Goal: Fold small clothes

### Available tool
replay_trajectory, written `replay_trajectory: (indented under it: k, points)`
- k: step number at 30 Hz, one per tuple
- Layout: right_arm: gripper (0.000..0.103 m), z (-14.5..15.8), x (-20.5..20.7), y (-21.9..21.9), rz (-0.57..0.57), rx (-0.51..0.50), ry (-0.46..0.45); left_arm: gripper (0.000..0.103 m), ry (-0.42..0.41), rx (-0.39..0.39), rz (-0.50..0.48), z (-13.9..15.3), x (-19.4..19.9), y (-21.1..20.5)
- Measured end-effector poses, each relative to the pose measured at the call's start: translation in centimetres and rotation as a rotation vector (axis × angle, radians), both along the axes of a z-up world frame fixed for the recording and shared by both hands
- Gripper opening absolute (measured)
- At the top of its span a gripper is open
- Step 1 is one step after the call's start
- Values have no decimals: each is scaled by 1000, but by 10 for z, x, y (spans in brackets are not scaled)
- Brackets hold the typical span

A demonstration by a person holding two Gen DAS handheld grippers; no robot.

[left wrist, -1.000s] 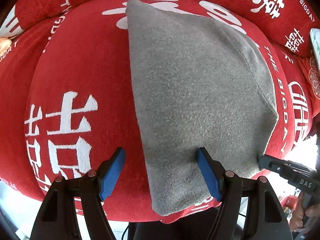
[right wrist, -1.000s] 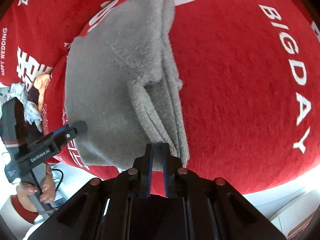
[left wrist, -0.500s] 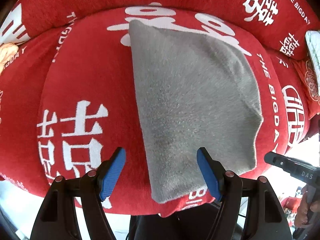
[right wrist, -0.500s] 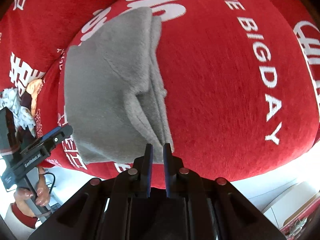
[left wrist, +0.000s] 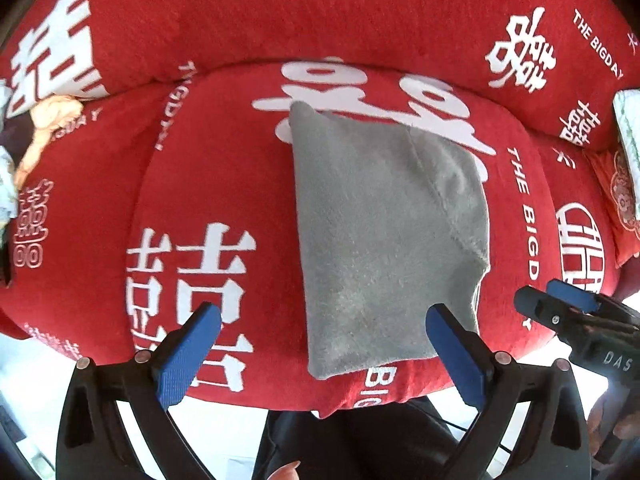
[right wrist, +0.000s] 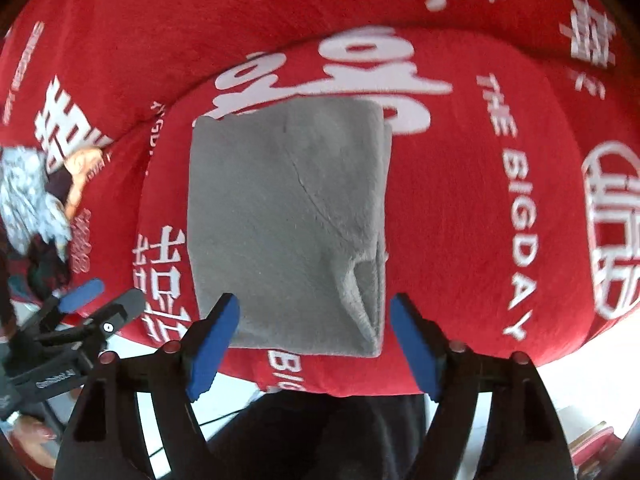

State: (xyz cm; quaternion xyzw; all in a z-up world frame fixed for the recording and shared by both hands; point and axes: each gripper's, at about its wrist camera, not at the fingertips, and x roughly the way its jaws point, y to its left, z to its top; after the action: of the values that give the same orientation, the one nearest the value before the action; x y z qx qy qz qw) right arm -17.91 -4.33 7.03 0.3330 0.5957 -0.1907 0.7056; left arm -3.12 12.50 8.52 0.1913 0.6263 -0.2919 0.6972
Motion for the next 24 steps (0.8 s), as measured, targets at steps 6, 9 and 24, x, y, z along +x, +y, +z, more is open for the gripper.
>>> replay_trajectory:
  k: [6, 9, 24]
  points:
    - [103, 25, 7, 4, -4, -65, -43, 103, -49, 30, 31, 17, 3, 4]
    - [103, 30, 8, 2, -34, -73, -41, 103, -46, 34, 33, 22, 5, 7]
    - [103, 46, 17, -5, -17, -14, 72, 103, 9, 69, 49, 42, 10, 0]
